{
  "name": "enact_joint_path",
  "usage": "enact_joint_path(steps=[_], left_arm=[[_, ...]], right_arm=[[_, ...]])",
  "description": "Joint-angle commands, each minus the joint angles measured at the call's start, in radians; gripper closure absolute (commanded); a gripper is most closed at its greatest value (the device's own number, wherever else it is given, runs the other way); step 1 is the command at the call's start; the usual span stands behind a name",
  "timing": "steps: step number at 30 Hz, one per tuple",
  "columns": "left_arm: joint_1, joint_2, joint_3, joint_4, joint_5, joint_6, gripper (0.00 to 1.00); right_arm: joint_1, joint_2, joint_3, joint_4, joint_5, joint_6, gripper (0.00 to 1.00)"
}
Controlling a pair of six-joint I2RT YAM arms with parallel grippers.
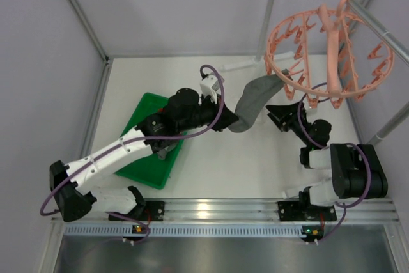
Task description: Remove the socks clipped to the hanger
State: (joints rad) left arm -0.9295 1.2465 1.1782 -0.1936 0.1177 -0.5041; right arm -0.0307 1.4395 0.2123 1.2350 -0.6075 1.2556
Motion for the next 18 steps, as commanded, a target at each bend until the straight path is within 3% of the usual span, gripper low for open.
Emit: enact_joint_path(steps=[1,10,14,18], left_arm=[[0.018,0.002,0.024,0.006,0.121,-0.036,1.0],[0.047,0.037,0.008,0.006,0.139,-0.034,1.0],[0.057,0.057,0.011,0.006,0.096,-0.013,1.0],[0.057,0.099,0.012,0.006,0.094,-0.014,1.0]], right_arm=[[-0.029,0.015,0.094,0.474,-0.009,0.004,0.21],[-0.06,0.081,0.225,0.474,-0.024,0.037,0.2],[-0.06,0.099,0.159,0.475,-0.006,0.079,0.2],[-0.043,0.087,0.044,0.474,-0.021,0.012,0.18]])
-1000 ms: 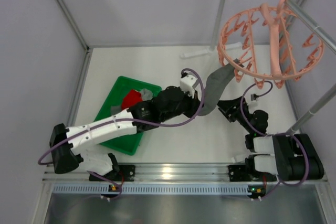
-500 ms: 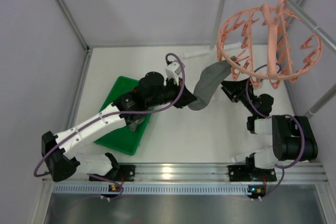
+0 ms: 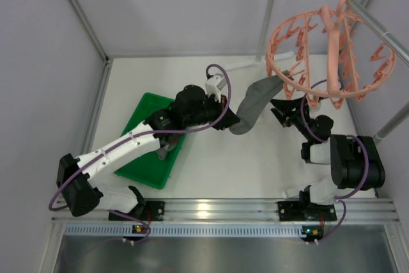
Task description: Remove the socks clipped to the hanger
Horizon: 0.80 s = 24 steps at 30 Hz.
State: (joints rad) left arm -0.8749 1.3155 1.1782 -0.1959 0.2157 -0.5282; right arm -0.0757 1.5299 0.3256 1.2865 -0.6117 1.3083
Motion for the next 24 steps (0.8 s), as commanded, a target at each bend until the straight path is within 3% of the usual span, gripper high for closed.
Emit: enact_joint_path(steps=[1,7,11,14,15,17,18,19,20,24], left_arm=[[0.002,0.033,0.014,0.01,0.004,0.008,1.0],[0.002,0.047,0.041,0.01,0.03,0.005,1.0],[0.002,0.063,0.057,0.012,0.063,0.014,1.0],[0.002,0.08,0.066,0.012,0.091,0.02,1.0],[0.002,0.091,0.07,0.012,0.1,0.02,1.0],[0.001,0.102,0.072,0.013,0.109,0.023,1.0],[0.001,0.111,0.072,0.019,0.123,0.028,1.0],[0.001,0.117,0.078,0.019,0.131,0.036,1.0],[0.001,0.131,0.083,0.021,0.137,0.039,1.0],[0.002,0.166,0.119,0.036,0.191,0.027,1.0]], right_arm=[[0.011,-0.008,-0.089,0.424,-0.026,-0.046,0.18],[0.158,-0.131,-0.235,0.398,-0.03,-0.107,0.17],[0.257,-0.269,-0.312,0.24,0.003,-0.178,0.17],[0.338,-0.462,-0.323,0.015,0.041,-0.262,0.17],[0.359,-0.597,-0.323,-0.068,0.064,-0.305,0.16],[0.376,-0.762,-0.321,-0.357,0.095,-0.346,0.16],[0.399,-0.933,-0.304,-0.477,0.145,-0.406,0.15],[0.416,-1.015,-0.26,-0.715,0.171,-0.44,0.15],[0.431,-1.16,-0.237,-0.815,0.223,-0.496,0.13],[0.47,-1.373,-0.169,-1.116,0.28,-0.549,0.1]])
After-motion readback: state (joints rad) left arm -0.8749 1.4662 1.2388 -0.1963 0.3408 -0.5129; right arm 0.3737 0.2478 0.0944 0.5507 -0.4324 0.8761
